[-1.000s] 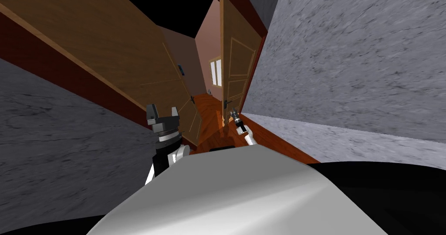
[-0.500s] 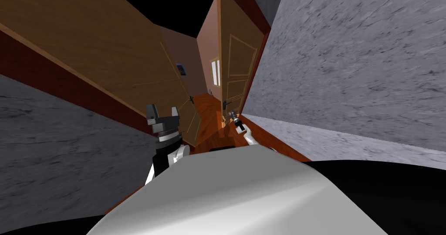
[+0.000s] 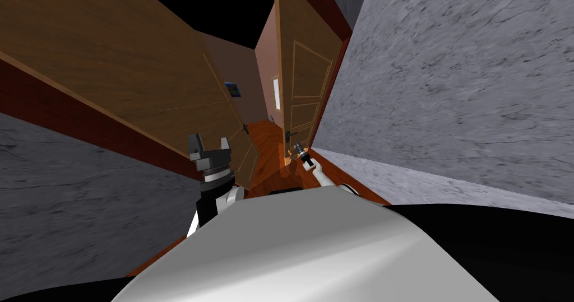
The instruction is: Push the door open
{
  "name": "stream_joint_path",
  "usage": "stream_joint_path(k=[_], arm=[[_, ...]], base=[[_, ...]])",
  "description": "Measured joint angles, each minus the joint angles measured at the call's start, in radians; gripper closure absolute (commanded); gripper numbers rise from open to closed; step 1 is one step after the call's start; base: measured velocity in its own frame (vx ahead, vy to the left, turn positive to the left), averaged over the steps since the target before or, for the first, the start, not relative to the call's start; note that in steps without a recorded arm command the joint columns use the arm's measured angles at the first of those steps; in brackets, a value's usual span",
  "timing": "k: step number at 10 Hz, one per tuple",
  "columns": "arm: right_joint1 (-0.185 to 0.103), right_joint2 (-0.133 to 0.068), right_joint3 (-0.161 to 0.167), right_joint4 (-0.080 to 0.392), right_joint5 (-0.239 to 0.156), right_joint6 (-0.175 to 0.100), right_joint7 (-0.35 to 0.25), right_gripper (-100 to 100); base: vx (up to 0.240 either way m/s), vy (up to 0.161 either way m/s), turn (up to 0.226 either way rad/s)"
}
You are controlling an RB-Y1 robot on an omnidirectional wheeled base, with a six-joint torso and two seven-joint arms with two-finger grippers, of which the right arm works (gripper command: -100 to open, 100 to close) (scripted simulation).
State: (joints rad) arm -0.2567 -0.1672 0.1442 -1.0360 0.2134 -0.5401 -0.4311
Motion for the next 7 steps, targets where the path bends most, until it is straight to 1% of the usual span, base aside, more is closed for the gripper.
stream_joint_path(k=[1,3,4,7], arm=[[-0.011,-0.003,0.005,0.016,0.006,0.001,-0.009,-100],[-0.053,-0.003,0.008,0.088,0.015,-0.01,-0.021,-100],[-0.062,-0.007,0.014,0.101,0.021,-0.008,-0.03,-100],[-0.098,-0.011,0.023,0.166,0.035,-0.014,-0.05,-100]], base=[[0.067,-0.107,0.055],[0.07,-0.101,0.05],[0.066,-0.102,0.046],[0.057,-0.104,0.049]])
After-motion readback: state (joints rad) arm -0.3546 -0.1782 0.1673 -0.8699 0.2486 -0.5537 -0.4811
